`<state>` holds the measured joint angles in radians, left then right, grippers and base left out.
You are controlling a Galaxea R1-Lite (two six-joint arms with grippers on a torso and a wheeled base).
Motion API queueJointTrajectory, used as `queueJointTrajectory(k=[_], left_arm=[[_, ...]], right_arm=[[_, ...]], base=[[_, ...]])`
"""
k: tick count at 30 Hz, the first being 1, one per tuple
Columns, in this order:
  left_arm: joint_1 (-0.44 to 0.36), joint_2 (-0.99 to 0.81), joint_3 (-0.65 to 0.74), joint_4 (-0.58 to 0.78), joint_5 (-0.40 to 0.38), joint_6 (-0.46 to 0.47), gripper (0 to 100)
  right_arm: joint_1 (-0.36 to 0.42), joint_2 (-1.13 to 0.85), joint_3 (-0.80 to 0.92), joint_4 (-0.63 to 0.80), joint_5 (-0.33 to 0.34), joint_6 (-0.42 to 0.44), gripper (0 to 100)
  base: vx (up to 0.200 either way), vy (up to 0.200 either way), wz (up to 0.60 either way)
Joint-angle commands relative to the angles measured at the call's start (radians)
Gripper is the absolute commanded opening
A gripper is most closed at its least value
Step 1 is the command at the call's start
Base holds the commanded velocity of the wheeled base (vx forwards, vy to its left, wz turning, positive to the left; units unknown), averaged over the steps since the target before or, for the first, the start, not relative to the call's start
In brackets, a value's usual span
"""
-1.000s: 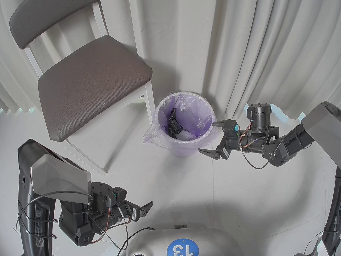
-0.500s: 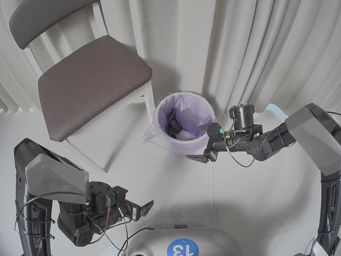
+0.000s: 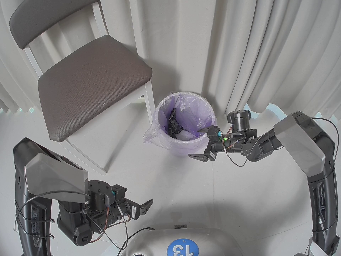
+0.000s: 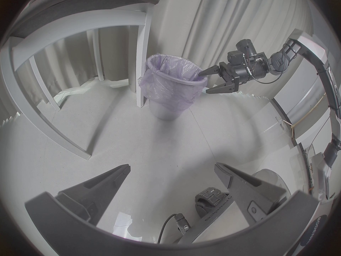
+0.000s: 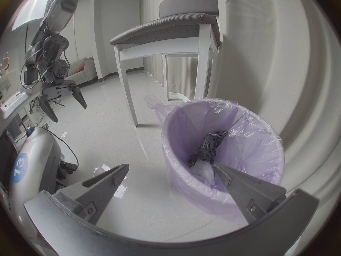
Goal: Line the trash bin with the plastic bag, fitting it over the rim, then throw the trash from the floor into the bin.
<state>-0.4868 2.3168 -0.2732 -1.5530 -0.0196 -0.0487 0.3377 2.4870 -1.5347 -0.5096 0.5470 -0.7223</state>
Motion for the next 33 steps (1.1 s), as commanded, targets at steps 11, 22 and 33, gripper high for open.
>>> queueJointTrajectory(k=[11, 22, 33], left_arm=[[0.001, -0.057, 0.005, -0.018, 0.000, 0.000, 100], [0.001, -0.074, 0.006, -0.018, 0.004, 0.000, 100], [-0.006, -0.080, 0.009, -0.018, 0.006, 0.000, 100]], right_arm=[[0.032, 0.013, -0.025, -0.015, -0.015, -0.008, 100], [0.078, -0.002, -0.022, 0.000, -0.180, -0.052, 100], [0.141, -0.056, 0.099, -0.015, -0.490, -0.089, 100]], base=[[0.000, 0.000, 0.00], [0.000, 0.000, 0.00], [0.000, 0.000, 0.00]])
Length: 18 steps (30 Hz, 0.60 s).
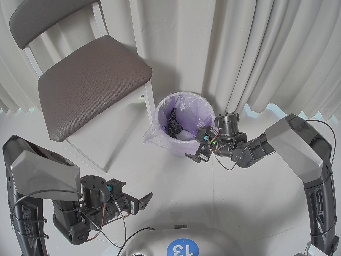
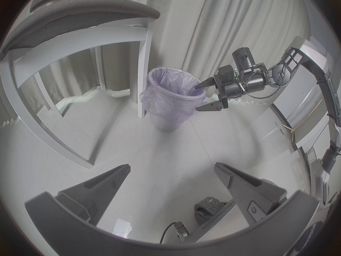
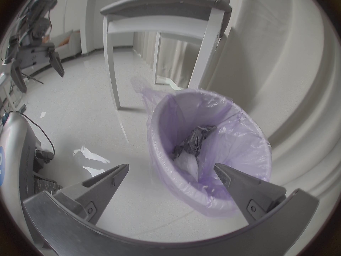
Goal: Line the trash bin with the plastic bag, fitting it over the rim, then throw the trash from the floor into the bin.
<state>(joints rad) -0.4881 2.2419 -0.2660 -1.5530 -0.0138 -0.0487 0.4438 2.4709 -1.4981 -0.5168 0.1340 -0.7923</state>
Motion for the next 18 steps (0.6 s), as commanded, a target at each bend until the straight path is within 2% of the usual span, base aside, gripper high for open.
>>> queueJointTrajectory(k=[1, 5, 8, 13, 18], left_arm=[[-0.004, -0.007, 0.002, -0.018, 0.002, 0.000, 100], [-0.006, -0.010, 0.002, -0.018, 0.002, 0.000, 100], [-0.003, -0.010, 0.002, -0.018, 0.002, 0.000, 100], [0.000, -0.010, 0.001, -0.018, 0.002, 0.001, 100], [0.000, -0.008, -0.001, -0.018, 0.002, 0.001, 100]], right_arm=[[0.041, -0.041, 0.065, -0.008, -0.102, -0.021, 100], [0.056, -0.030, 0.056, -0.031, -0.182, -0.022, 100], [0.058, 0.013, 0.041, -0.120, -0.258, -0.039, 100], [0.059, 0.043, 0.042, -0.233, -0.275, -0.070, 100], [0.062, 0.051, 0.048, -0.233, -0.280, -0.087, 100]], base=[[0.000, 0.000, 0.00], [0.000, 0.000, 0.00], [0.000, 0.000, 0.00], [0.000, 0.000, 0.00], [0.000, 0.000, 0.00]])
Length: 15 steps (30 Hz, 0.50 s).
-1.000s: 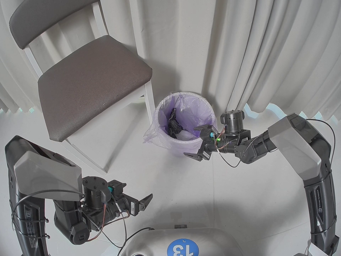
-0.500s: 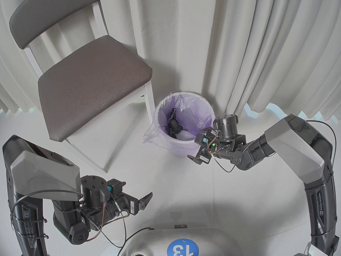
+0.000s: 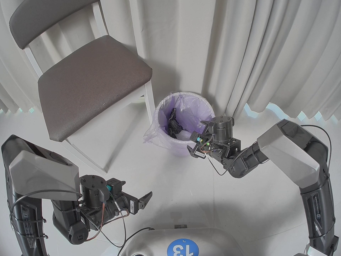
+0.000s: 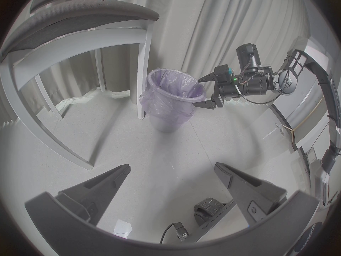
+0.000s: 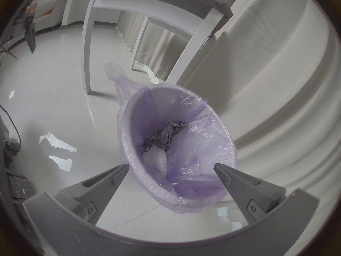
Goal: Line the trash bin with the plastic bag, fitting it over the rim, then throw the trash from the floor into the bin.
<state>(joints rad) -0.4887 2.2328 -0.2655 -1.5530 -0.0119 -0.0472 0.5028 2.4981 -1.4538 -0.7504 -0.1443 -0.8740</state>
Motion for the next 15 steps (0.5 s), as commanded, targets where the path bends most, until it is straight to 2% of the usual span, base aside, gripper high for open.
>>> queueJointTrajectory(k=[1, 10, 11, 15], left_arm=[[0.001, -0.001, -0.001, -0.018, 0.000, 0.000, 100], [0.002, -0.001, -0.003, -0.018, 0.001, 0.000, 100], [0.002, -0.001, -0.003, -0.018, 0.001, 0.000, 100], [0.002, -0.004, -0.003, -0.018, 0.001, 0.000, 100]], right_arm=[[0.003, 0.027, 0.004, -0.001, -0.001, -0.008, 100], [0.016, 0.038, -0.013, -0.003, -0.001, -0.014, 100], [0.017, 0.039, -0.014, -0.003, -0.001, -0.014, 0], [0.016, 0.033, -0.014, -0.003, 0.000, -0.011, 0]], base=[[0.000, 0.000, 0.00], [0.000, 0.000, 0.00], [0.000, 0.000, 0.00], [0.000, 0.000, 0.00]])
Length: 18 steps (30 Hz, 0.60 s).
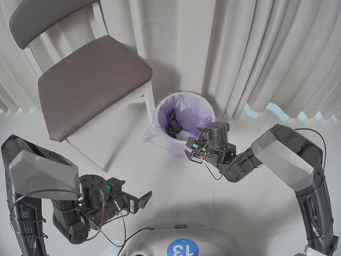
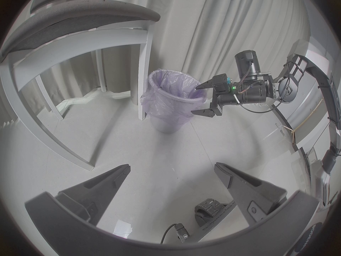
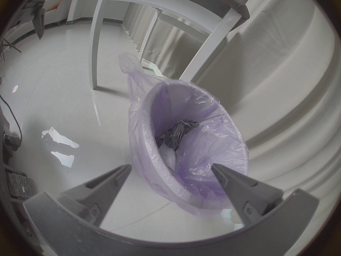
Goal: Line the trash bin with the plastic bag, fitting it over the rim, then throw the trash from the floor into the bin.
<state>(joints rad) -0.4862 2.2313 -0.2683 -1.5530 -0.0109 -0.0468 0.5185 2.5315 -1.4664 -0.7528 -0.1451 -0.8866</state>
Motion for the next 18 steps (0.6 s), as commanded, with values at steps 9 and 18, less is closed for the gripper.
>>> queueJointTrajectory(k=[9, 18], left_arm=[[0.000, -0.007, 0.000, -0.018, 0.000, -0.001, 100], [0.000, -0.010, 0.001, -0.018, 0.000, -0.001, 100]], right_arm=[[0.000, -0.010, 0.012, 0.000, 0.010, 0.003, 0], [0.014, -0.050, 0.070, -0.002, 0.016, -0.006, 0]], base=[[0.000, 0.000, 0.00], [0.000, 0.000, 0.00]])
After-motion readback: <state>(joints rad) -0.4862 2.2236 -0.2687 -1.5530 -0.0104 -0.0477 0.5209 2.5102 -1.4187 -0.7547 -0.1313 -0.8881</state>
